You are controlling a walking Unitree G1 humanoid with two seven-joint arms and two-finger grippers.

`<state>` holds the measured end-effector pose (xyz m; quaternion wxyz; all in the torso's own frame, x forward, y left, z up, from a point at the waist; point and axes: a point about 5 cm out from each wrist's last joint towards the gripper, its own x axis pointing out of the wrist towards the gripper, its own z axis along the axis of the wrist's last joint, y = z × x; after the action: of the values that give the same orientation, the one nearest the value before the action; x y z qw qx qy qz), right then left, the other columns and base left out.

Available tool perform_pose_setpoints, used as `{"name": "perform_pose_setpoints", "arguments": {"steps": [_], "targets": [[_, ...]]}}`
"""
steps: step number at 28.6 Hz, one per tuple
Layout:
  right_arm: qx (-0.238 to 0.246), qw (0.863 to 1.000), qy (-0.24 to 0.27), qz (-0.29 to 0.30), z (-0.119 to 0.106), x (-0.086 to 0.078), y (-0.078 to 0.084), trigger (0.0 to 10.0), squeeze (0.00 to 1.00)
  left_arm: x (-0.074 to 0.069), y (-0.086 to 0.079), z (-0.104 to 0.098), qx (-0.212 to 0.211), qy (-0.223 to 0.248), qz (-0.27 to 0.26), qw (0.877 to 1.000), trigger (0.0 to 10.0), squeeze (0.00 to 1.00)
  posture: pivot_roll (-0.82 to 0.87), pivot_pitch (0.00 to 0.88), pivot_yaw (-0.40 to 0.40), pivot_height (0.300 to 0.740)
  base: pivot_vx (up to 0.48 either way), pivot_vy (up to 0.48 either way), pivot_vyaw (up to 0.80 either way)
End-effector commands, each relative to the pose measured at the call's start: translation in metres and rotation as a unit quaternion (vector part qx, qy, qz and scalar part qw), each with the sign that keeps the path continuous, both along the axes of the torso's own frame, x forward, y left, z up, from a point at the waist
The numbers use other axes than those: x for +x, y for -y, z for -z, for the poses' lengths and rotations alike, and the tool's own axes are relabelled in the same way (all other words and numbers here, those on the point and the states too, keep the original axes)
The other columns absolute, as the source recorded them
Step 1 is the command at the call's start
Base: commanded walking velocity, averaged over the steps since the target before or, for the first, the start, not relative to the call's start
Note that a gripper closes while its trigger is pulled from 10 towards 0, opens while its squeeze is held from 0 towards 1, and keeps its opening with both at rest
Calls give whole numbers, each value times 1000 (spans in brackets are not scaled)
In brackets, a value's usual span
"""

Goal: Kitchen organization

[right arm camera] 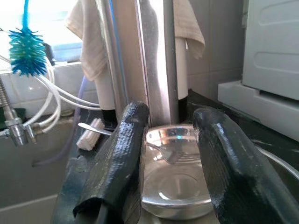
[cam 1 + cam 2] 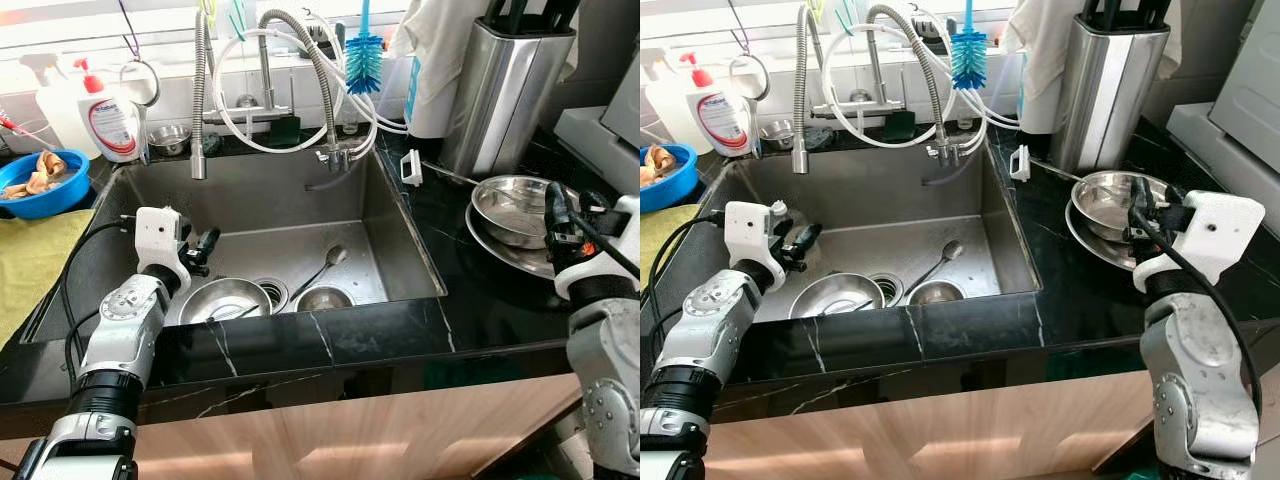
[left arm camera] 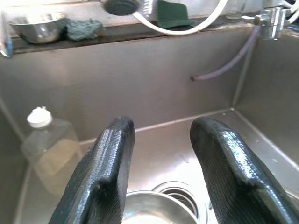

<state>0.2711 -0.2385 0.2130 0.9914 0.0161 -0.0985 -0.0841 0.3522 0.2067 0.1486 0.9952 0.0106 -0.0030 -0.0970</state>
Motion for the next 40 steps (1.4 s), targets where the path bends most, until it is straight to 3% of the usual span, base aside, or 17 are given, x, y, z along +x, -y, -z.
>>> {"name": "perform_pose_setpoints", "arguments": {"steps": [1, 12, 16, 19, 40], "targets": [[10, 1000, -6, 14, -1, 2, 5, 10000, 0, 1, 0, -10, 17, 23, 0, 1000, 10000, 0, -85, 0, 54, 740, 0, 0, 0], [32, 992, -94, 78, 27, 4, 22, 10000, 0, -2, 3, -9, 30, 26, 10, 999, 10000, 0, -76, 0, 52, 740, 0, 0, 0], [65, 988, -108, 92, 36, 3, 24, 10000, 0, -4, 7, -9, 30, 27, 16, 999, 10000, 0, -70, 0, 54, 740, 0, 0, 0], [81, 985, -111, 107, 38, 3, 27, 10000, 0, -4, 9, -9, 28, 27, 20, 999, 10000, 0, -72, 0, 57, 740, 0, 0, 0], [80, 980, -92, 158, 25, -3, 45, 10000, 0, -3, 14, -12, 25, 31, 29, 999, 10000, 0, -76, 0, 66, 740, 0, 0, 0]]}}
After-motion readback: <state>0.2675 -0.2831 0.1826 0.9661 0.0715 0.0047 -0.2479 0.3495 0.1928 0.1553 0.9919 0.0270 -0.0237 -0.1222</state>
